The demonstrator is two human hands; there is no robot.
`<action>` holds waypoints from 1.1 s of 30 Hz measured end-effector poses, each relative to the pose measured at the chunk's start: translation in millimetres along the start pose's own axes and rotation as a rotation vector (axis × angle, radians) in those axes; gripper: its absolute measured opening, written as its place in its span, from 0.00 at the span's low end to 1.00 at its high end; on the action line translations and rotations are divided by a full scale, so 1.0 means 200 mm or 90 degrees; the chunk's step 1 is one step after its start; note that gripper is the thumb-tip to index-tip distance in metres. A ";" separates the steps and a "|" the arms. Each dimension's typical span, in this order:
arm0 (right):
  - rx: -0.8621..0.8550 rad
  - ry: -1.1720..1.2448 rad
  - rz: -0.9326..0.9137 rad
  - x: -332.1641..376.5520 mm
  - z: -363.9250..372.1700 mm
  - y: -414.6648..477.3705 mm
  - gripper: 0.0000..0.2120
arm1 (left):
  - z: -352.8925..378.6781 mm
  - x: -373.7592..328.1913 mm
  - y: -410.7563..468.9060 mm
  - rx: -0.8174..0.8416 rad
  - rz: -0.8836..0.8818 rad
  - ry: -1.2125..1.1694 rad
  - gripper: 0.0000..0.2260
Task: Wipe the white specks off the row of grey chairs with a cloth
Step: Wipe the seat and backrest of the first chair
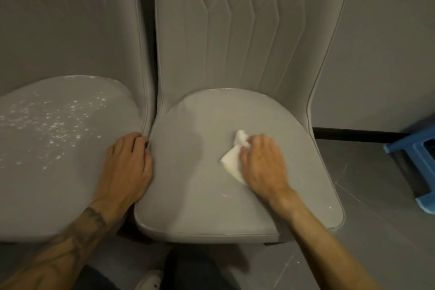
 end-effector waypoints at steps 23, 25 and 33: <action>0.011 0.137 -0.283 0.76 0.14 0.17 0.16 | -0.03 0.06 -0.12 -0.047 0.000 0.019 0.09; 0.016 0.115 -0.215 0.78 0.15 0.28 0.16 | -0.03 0.05 -0.12 -0.050 -0.004 0.015 0.09; 0.001 0.180 -0.327 0.71 -0.03 -0.27 0.10 | -0.03 0.06 -0.13 -0.029 0.007 0.035 0.12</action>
Point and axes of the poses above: each hand's wrist, its own y-axis towards the middle knuckle, its own z-axis out of the palm, x = y × z, the point moved 3 cm from there along y, towards the middle knuckle, and after that the axes turned 7 degrees about -x, right-handed, at the moved point
